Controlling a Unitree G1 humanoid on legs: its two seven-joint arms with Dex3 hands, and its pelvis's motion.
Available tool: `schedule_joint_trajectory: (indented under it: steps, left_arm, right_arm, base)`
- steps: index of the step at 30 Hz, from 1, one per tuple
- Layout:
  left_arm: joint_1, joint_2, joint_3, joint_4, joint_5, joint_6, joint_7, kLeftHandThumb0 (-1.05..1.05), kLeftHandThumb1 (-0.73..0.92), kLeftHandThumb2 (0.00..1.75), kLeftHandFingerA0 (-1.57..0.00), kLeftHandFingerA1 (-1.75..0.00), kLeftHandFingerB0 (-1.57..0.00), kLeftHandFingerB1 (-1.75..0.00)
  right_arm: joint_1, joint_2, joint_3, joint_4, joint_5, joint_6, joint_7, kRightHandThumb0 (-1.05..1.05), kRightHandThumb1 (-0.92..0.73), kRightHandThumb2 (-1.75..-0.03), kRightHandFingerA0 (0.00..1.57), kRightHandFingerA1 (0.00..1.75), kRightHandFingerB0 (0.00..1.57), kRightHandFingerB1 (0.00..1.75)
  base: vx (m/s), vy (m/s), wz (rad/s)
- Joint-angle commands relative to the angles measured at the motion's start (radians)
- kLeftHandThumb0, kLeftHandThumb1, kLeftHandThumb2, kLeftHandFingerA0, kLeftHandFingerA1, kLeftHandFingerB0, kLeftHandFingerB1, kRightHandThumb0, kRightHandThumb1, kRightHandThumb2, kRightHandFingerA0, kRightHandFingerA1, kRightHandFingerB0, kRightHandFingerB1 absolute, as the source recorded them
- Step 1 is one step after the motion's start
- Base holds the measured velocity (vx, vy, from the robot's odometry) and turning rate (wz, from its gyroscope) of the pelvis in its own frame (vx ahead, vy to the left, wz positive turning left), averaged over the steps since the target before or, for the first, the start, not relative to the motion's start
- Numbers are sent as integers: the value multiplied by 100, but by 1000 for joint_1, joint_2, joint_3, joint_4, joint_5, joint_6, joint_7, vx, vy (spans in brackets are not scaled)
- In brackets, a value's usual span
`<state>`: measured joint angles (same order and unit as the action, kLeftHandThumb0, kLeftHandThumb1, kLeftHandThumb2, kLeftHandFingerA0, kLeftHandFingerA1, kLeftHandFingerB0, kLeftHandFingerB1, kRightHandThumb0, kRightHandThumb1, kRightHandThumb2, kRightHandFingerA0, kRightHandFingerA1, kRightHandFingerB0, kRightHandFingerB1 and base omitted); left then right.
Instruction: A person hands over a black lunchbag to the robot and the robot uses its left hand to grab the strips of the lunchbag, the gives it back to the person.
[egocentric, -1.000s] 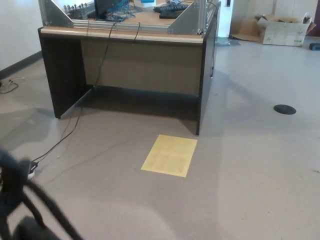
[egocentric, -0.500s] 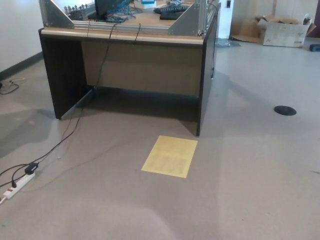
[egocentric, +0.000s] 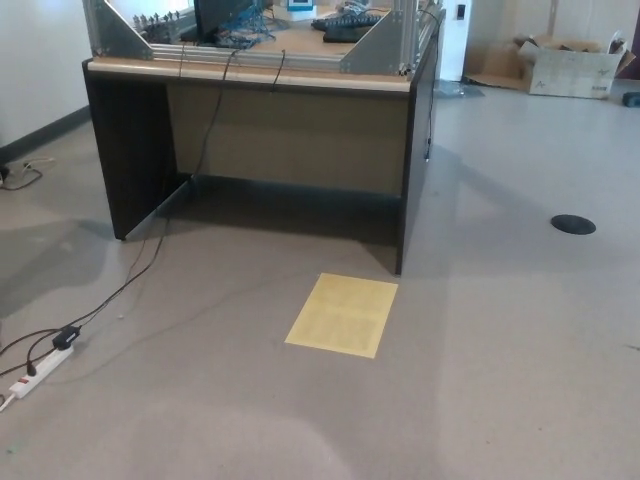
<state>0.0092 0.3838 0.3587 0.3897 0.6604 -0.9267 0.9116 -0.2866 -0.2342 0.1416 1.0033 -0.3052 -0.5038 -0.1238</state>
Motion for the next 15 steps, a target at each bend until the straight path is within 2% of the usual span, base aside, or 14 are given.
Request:
schedule_joint_trajectory:
  steps: [1,3,4,9,10,14,15]
  left_arm:
    - [-178,54,-24,-55,9,6,1,-12,43,86,-126,-140,-108,-130]
    - [-222,55,-42,-82,-16,25,-45,-13,44,86,-124,-139,-107,-129]
    - [-329,57,-79,-97,-21,37,-78,-9,63,56,-90,-175,-71,-172]
    - [-549,46,-150,-108,25,116,-111,-14,63,56,-83,-175,-61,-174]
    - [-671,31,-198,-77,41,139,-135,-16,66,57,-81,-175,-58,-175]
    - [-793,-3,-266,-47,75,181,-146,-18,63,56,-82,-175,-58,-173]
    - [-898,-61,-327,-15,90,207,-171,-19,61,56,-80,-175,-59,-170]
  right_arm:
    - [3,3,5,3,-6,-2,-20,-54,-77,-64,49,42,48,39]
    - [6,3,7,1,-8,-1,-21,-54,-78,-64,49,42,48,39]
    - [6,2,5,-5,-5,6,-18,-54,-77,-64,49,42,48,39]
    - [-11,5,0,2,0,6,-23,-54,-78,-64,49,42,48,39]
    - [-13,8,-1,4,1,7,-24,-53,-78,-63,49,41,48,39]
    - [-2,5,-5,-2,5,-1,-24,-53,-78,-63,49,42,48,40]
    - [-3,7,-3,-1,3,-6,-28,-54,-78,-64,49,42,48,40]
  base:
    - [0,0,0]
    - [0,0,0]
    - [0,0,0]
    - [0,0,0]
    - [0,0,0]
    - [0,0,0]
    - [0,0,0]
